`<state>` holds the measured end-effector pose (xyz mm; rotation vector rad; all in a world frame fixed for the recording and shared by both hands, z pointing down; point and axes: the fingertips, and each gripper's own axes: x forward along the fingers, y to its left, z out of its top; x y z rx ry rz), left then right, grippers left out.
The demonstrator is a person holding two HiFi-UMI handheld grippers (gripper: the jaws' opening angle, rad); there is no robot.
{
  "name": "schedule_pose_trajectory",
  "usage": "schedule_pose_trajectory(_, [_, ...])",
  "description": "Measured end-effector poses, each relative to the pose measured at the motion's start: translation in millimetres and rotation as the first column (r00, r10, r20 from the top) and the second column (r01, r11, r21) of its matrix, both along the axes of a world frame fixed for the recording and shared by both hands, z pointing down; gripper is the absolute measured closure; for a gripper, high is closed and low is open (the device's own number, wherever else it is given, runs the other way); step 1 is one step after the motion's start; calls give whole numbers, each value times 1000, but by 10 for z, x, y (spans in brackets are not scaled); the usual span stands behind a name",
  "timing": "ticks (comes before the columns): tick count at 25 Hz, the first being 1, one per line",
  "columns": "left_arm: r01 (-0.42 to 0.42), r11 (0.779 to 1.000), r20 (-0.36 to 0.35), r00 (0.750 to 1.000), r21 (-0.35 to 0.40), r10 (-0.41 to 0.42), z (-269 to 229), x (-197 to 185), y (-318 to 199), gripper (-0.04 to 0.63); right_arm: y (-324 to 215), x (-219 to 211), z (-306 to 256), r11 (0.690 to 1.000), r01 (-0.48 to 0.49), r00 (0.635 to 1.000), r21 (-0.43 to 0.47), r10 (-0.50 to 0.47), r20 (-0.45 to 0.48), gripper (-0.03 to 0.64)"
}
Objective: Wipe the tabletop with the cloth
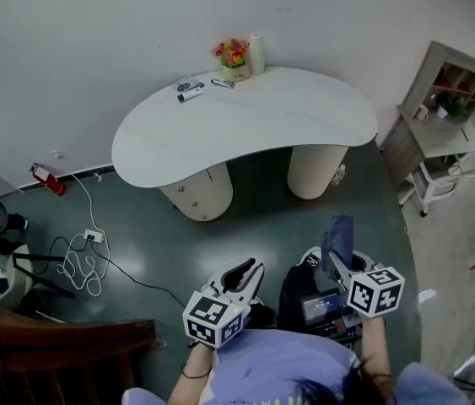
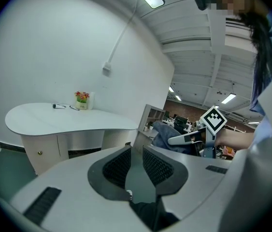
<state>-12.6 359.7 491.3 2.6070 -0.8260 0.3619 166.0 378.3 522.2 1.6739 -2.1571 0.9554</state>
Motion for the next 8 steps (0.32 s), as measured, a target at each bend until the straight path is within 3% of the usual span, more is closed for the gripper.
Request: schedule_pose_trajectory(8, [-31,999,1,1000,-13,31,50,197,-140,525,-81,210,59,999,-30,1000,-20,30,-4,546])
